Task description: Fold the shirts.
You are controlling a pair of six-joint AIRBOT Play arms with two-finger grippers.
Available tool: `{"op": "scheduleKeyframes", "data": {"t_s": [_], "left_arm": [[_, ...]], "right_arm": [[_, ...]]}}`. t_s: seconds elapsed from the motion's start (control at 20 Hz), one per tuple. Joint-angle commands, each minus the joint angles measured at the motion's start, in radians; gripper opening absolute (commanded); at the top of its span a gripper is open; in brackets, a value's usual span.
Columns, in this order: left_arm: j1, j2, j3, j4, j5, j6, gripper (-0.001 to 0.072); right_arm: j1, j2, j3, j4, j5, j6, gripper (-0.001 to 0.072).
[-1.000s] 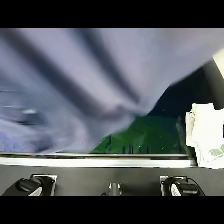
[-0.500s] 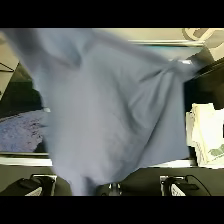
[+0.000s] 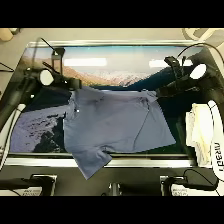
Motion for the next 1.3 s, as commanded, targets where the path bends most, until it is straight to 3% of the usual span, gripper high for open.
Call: {"op": "scheduleKeyframes", "data": {"t_s": [0.0, 0.05, 0.1, 0.15, 0.25, 0.35, 0.55, 0.65, 0.75, 1.1, 1.15, 1.25], "left_arm": [[0.01, -0.065, -0.01, -0.087, -0.054, -0.063, 0.0369], [0.024, -0.061, 0.004, -0.086, -0.121, -0.024, 0.0627], [0.045, -0.048, 0.014, -0.086, -0.21, 0.058, 0.0663], [0.069, -0.028, 0.01, -0.086, -0.295, 0.124, 0.0663], [0.136, 0.034, -0.052, -0.103, -0.437, 0.185, 0.0653], [0.206, 0.143, -0.247, -0.198, -0.497, 0.219, 0.0527], [0.294, 0.385, -0.731, -0.306, -0.362, 0.236, 0.0524], [0.301, 0.446, -0.858, -0.318, -0.293, 0.245, 0.0523], [0.3, 0.444, -0.921, -0.327, -0.255, 0.247, 0.0523], [0.299, 0.407, -0.964, -0.417, -0.142, 0.263, 0.0514], [0.291, 0.397, -0.964, -0.42, -0.142, 0.263, 0.0513], [0.261, 0.371, -0.964, -0.42, -0.132, 0.263, 0.0513]], "right_arm": [[-0.008, -0.045, 0.002, 0.034, -0.068, -0.016, 0.0377], [-0.026, -0.045, 0.027, 0.026, -0.01, -0.078, 0.0465], [-0.058, -0.045, 0.06, -0.003, 0.071, -0.136, 0.0524], [-0.097, -0.045, 0.088, -0.052, 0.154, -0.161, 0.0576], [-0.21, -0.042, 0.111, -0.136, 0.361, -0.158, 0.0543], [-0.304, -0.032, 0.083, -0.135, 0.453, -0.13, 0.0479], [-0.372, 0.019, -0.045, -0.137, 0.432, -0.129, 0.0469], [-0.37, 0.02, -0.088, -0.117, 0.445, -0.137, 0.047], [-0.371, 0.02, -0.132, -0.14, 0.481, -0.156, 0.0506], [-0.371, 0.02, -0.249, -0.153, 0.465, -0.167, 0.0519], [-0.371, 0.02, -0.263, -0.154, 0.458, -0.173, 0.0566], [-0.371, 0.02, -0.295, -0.154, 0.449, -0.191, 0.0583]]}}
